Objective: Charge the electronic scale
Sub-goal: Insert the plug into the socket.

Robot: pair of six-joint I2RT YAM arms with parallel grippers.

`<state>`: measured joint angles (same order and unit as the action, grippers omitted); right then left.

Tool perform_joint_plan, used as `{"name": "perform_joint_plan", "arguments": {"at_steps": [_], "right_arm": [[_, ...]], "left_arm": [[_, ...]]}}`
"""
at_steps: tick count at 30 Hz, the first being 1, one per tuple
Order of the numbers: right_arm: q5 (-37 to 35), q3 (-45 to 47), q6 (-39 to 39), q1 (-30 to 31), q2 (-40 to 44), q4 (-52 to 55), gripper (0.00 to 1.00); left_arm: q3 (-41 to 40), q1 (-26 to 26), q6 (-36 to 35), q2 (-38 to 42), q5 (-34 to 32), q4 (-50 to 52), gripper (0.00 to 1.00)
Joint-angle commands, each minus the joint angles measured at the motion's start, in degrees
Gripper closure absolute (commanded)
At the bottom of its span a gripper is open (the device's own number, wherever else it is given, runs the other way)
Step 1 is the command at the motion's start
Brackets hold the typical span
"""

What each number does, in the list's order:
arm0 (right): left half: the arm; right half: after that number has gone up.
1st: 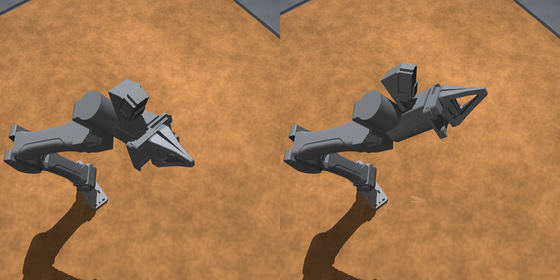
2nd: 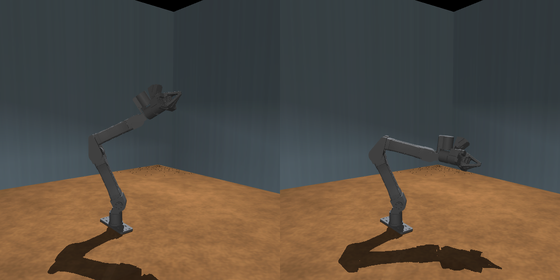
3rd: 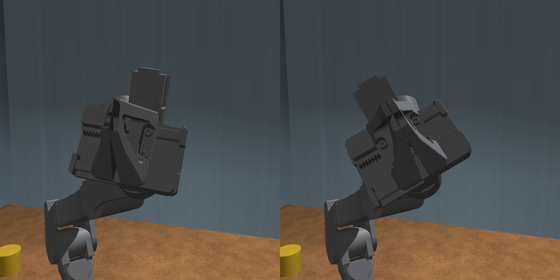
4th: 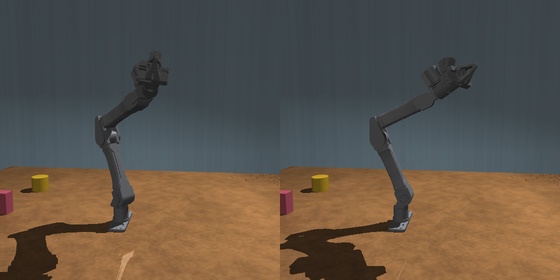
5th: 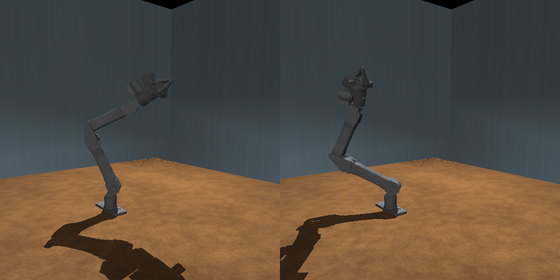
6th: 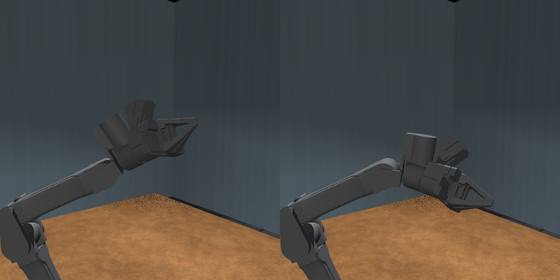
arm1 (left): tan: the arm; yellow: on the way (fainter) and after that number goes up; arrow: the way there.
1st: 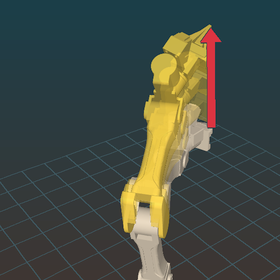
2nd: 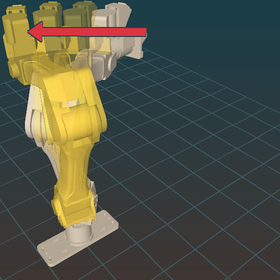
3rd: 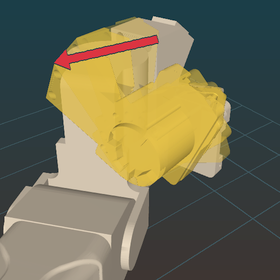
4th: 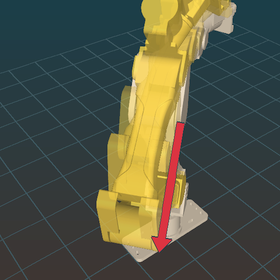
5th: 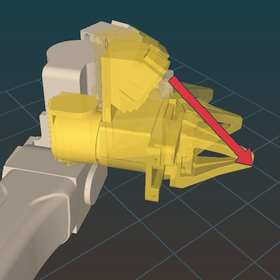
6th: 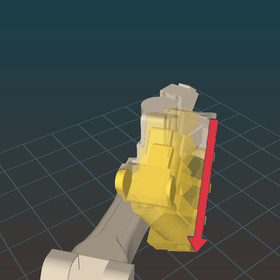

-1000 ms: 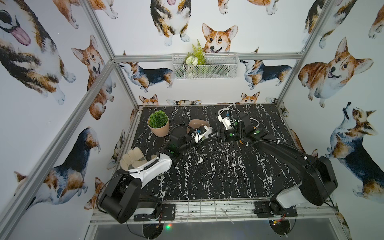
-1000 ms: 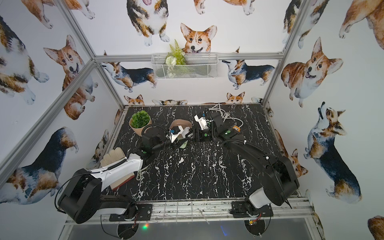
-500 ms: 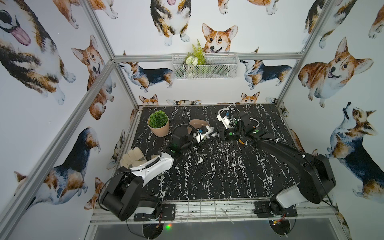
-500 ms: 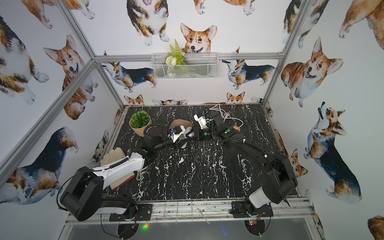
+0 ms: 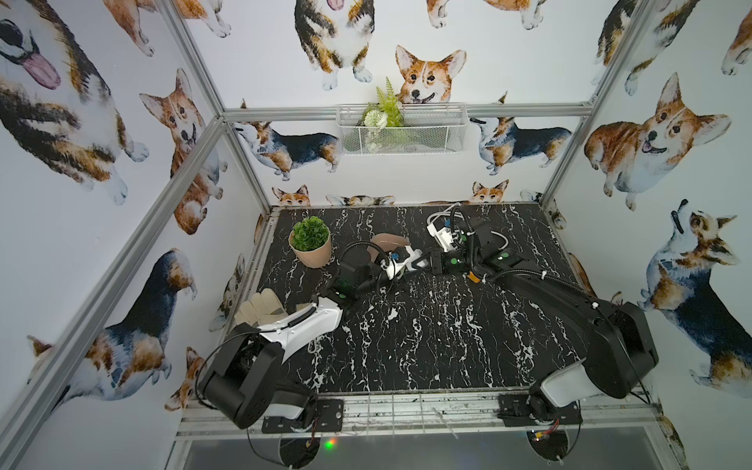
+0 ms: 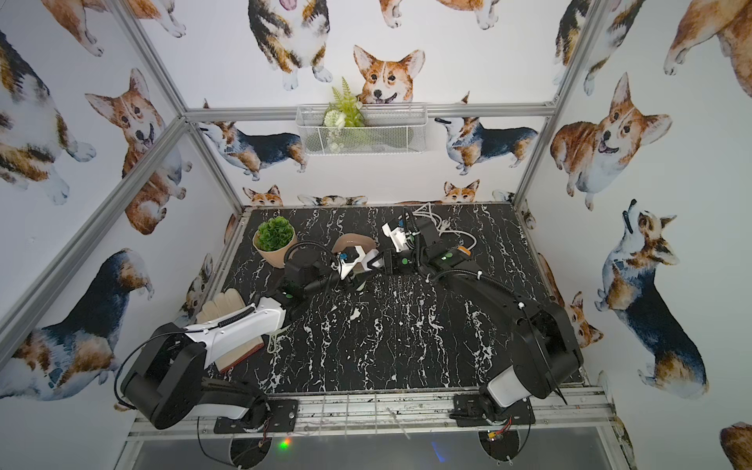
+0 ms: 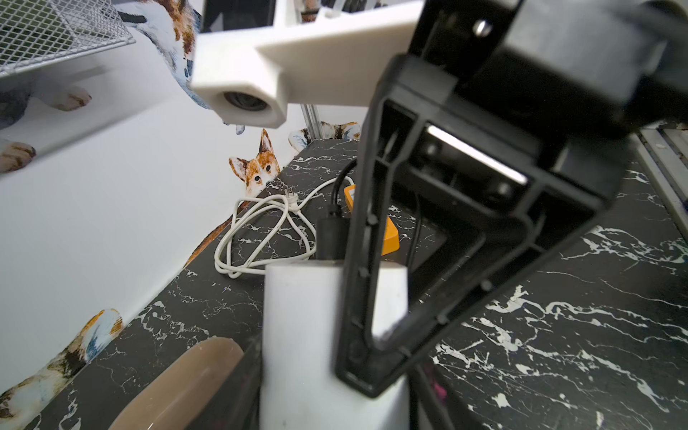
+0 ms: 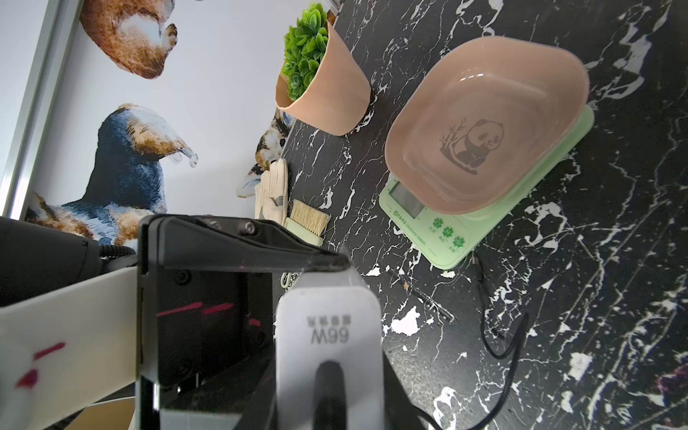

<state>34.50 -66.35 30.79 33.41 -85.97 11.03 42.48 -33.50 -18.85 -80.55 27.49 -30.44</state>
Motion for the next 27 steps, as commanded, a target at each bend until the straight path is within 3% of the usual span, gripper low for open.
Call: {"name": "perform_joint_plan", "arguments": {"at_steps": [1,10,17,27], "right_arm": [[-0.56,-1.0,-2.35,-0.85,0.79,1.83,1.0],[-6.84,-4.74,-14.34,-3.97,3.67,15.12,1.0],[-5.77,-5.26,-23.18,-9.15,7.88,21.76,1.0],[-11.38,-5.47,-34.27,-16.9,15.04,34.04,1.0]], "left_arm": [[0.27,0.05,0.39,-0.21,2.13,-0.52,0.24],[3.93,0.27,1.53,0.61,2.98,5.96,0.18],[1.82,2.63,3.17,4.23,6.34,5.34,0.14],[-0.21,4.12,3.12,5.93,5.82,5.12,0.12]]}}
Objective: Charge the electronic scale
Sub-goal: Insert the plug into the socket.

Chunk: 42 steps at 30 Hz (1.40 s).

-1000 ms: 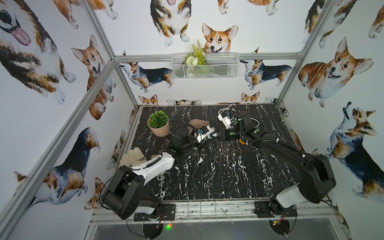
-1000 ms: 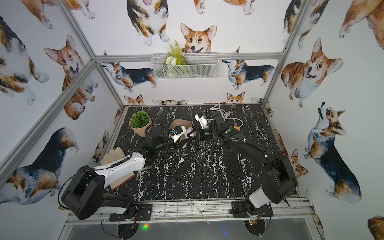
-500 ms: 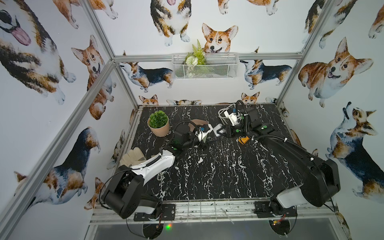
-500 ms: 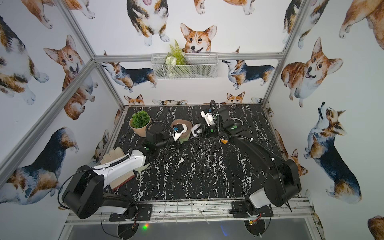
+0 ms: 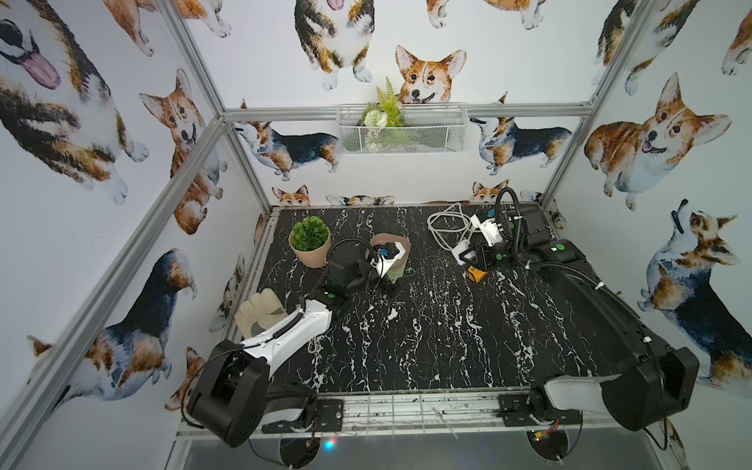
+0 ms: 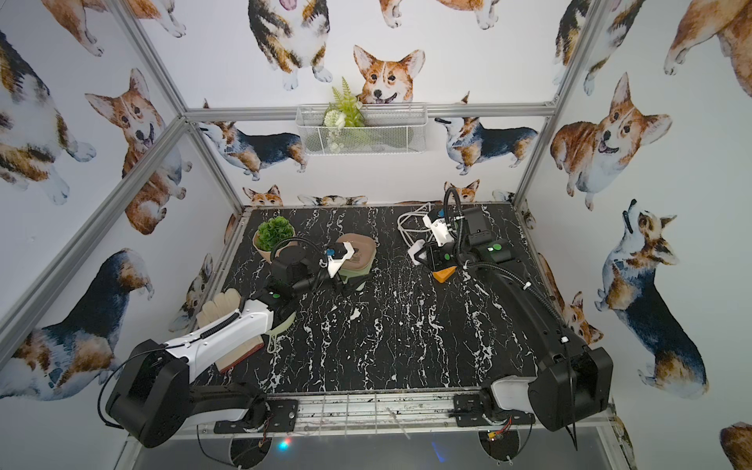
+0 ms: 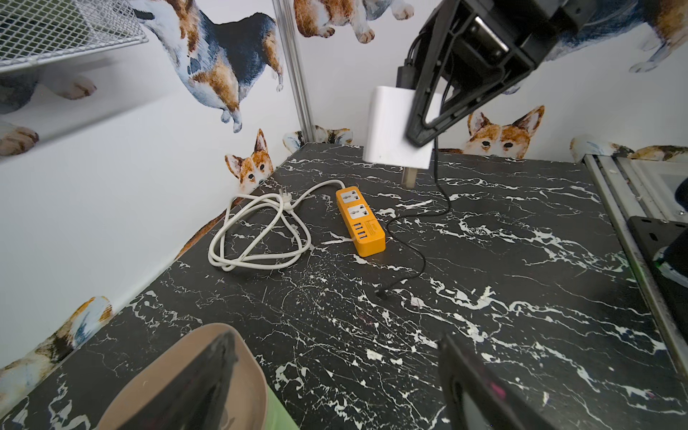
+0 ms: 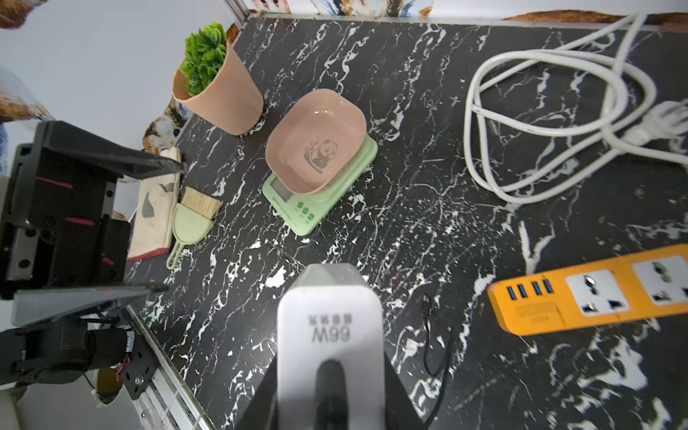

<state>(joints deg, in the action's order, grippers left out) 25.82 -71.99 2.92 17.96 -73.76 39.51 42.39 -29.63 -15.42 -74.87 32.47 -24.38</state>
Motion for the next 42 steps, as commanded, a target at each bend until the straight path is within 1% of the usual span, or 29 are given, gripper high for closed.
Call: {"name": "perform_joint_plan", "arguments": {"at_steps": [1,5,9,12,18,22,25,27,34,39,42], "right_arm": [[-3.94,0.67,-7.09,-1.7,3.82,5.52,1.0],[-7.27,3.38,-10.25,-1.95,6.2,3.32,1.0],[-10.27,4.21,-9.82,-2.17,3.44,1.22,1.0],[-10.56,3.69,-9.88,-2.7,-0.15,-0.32,1.0],[-10.22,4.5,-12.85,-4.23,-6.85,-4.63,1.0],[-8.84,2.88,-15.72,-6.39,-11.18,-3.66,1.0],[-9.45,2.71,-17.03,-8.04,-13.32,-4.7,1.0],[-7.87,2.33,-16.42,-9.34,-14.99,-5.48,1.0],[-8.08,3.43,-18.12,-10.47,-19.78,-8.79,1.0],[-10.09,2.32,-19.1,-12.54,-21.9,-9.84,1.0],[-10.79,1.25,-20.97,-13.16,-22.95,-10.32,1.0]], "left_arm": [[-0.18,0.26,-0.39,0.21,1.0,-0.85,0.12],[0.14,0.27,-0.4,-0.34,1.4,-0.93,0.12],[-0.02,0.27,0.17,-0.77,1.96,-1.45,0.12],[0.02,0.27,0.3,-0.87,2.8,-1.66,0.12],[0.79,0.27,0.21,-0.63,3.39,-0.57,0.12],[0.81,0.27,0.54,-0.7,4.04,-0.67,0.12],[0.82,0.26,0.73,-0.87,4.39,-0.67,0.11],[0.9,0.27,0.74,-0.8,4.58,-0.75,0.12],[0.58,0.26,0.64,0.25,4.44,-0.67,0.11],[0.91,0.18,1.11,-0.1,5.32,-0.52,0.11],[0.93,0.18,1.27,-0.19,5.4,-0.58,0.11]]}}
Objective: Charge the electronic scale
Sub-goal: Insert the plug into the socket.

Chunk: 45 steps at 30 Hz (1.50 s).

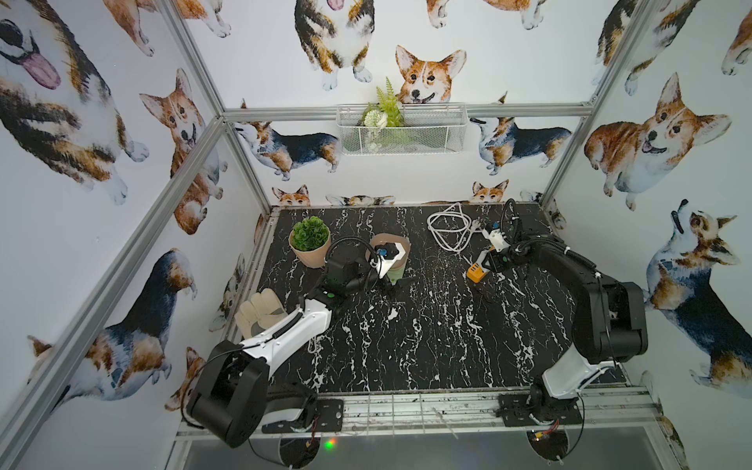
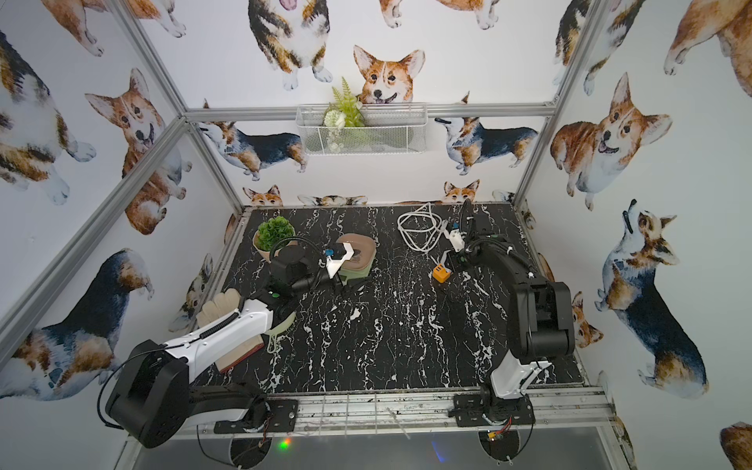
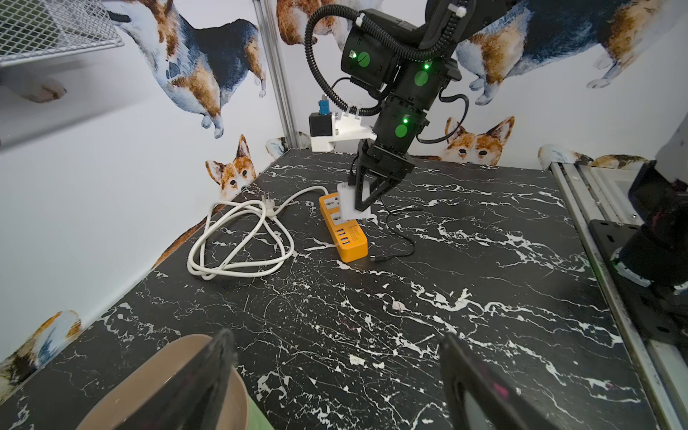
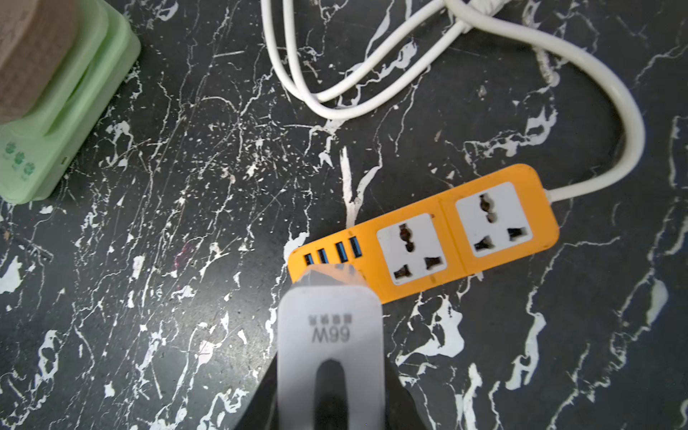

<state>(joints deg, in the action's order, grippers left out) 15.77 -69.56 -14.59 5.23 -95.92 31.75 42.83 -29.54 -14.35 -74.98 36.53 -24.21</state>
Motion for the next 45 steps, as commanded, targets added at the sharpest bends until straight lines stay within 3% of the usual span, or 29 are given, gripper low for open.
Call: {"name": "perform_joint_plan", "arguments": {"at_steps": [1,22,45], "right_arm": [[-0.74,-1.4,-4.44,-0.57,-1.08,-2.65,1.0],[3.02,-3.2,-17.52,-3.89,-7.75,-6.0,1.0],[4.33,-5.3,-19.61,-4.47,-9.35,-3.57,1.0]], "left_arm": [[0.43,0.1,0.2,-0.01,1.22,-0.67,0.11],[1.39,0.07,0.81,-1.11,2.2,-0.39,0.1],[1.17,0.1,1.61,-0.64,2.4,-0.93,0.09]]}}
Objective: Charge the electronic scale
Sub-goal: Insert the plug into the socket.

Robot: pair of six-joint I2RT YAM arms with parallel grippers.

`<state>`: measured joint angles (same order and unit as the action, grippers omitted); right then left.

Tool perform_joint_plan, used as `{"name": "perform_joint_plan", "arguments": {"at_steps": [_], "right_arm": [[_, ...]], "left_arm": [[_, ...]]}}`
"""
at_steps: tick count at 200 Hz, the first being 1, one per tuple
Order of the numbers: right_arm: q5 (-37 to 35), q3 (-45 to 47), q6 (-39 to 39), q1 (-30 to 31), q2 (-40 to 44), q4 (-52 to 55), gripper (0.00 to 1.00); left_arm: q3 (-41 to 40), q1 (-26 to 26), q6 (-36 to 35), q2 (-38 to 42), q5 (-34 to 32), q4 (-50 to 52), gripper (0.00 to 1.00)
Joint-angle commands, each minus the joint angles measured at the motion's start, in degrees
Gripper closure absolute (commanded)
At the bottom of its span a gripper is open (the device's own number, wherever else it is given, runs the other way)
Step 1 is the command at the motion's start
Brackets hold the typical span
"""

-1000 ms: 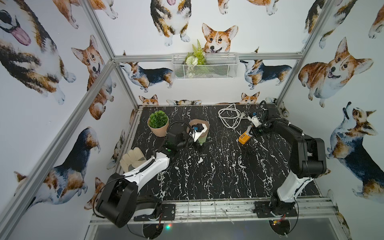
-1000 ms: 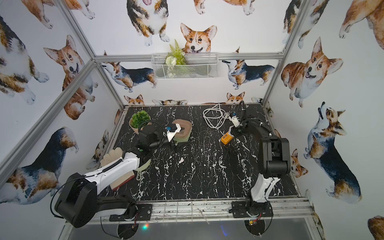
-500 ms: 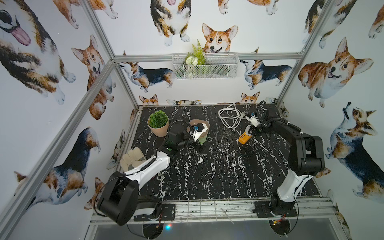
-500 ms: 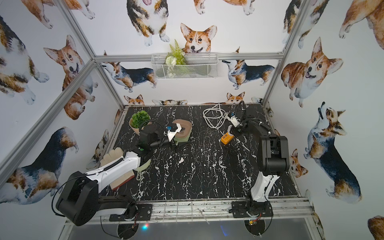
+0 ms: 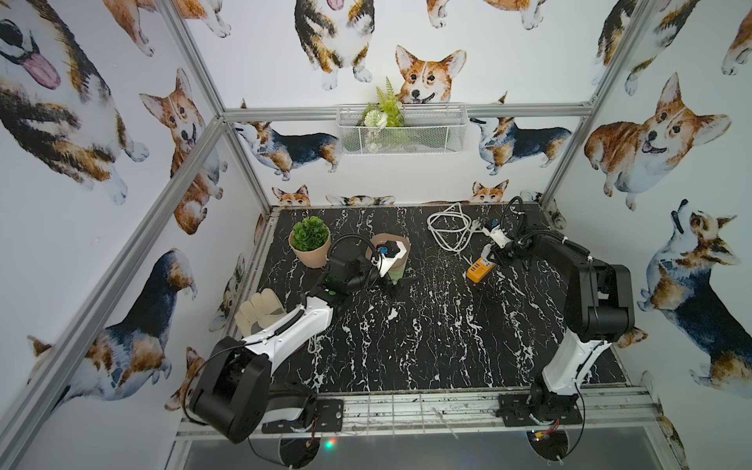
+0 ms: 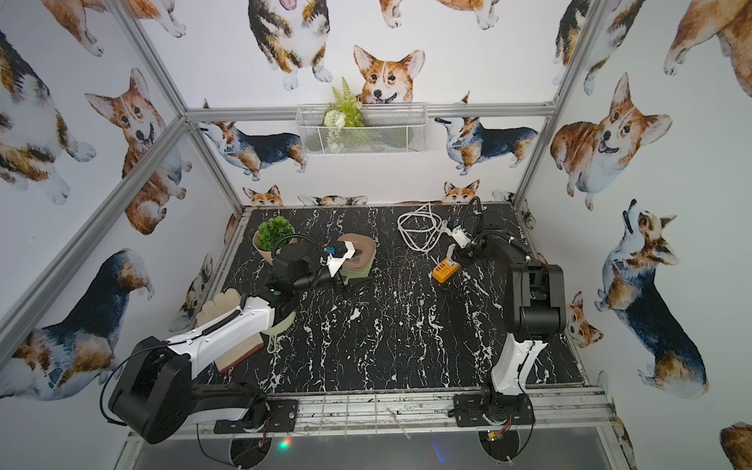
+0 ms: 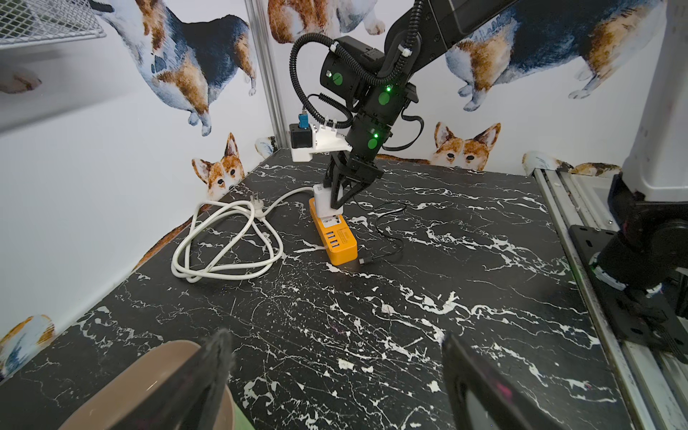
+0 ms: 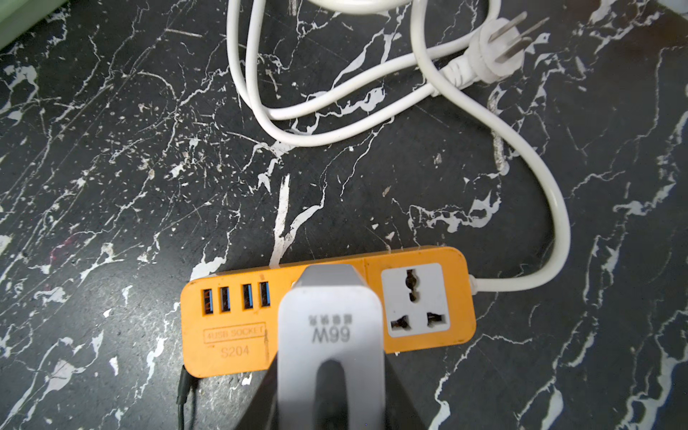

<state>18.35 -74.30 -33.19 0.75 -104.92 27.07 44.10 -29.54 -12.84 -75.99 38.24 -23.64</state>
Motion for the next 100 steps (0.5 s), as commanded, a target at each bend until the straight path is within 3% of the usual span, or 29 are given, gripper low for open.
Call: {"name": "perform_joint_plan", "arguments": {"at_steps": [1,100], "right_arm": [[1.98,-0.66,-0.91,0.01,-0.21,1.23,1.0],[1.97,-0.25,-2.93,0.73,-1.02,2.31,1.0]], "left_arm": [[-0.06,0.14,0.09,0.4,0.62,-1.5,0.09],[-0.68,0.1,0.23,0.66,0.23,-2.19,0.09]]}}
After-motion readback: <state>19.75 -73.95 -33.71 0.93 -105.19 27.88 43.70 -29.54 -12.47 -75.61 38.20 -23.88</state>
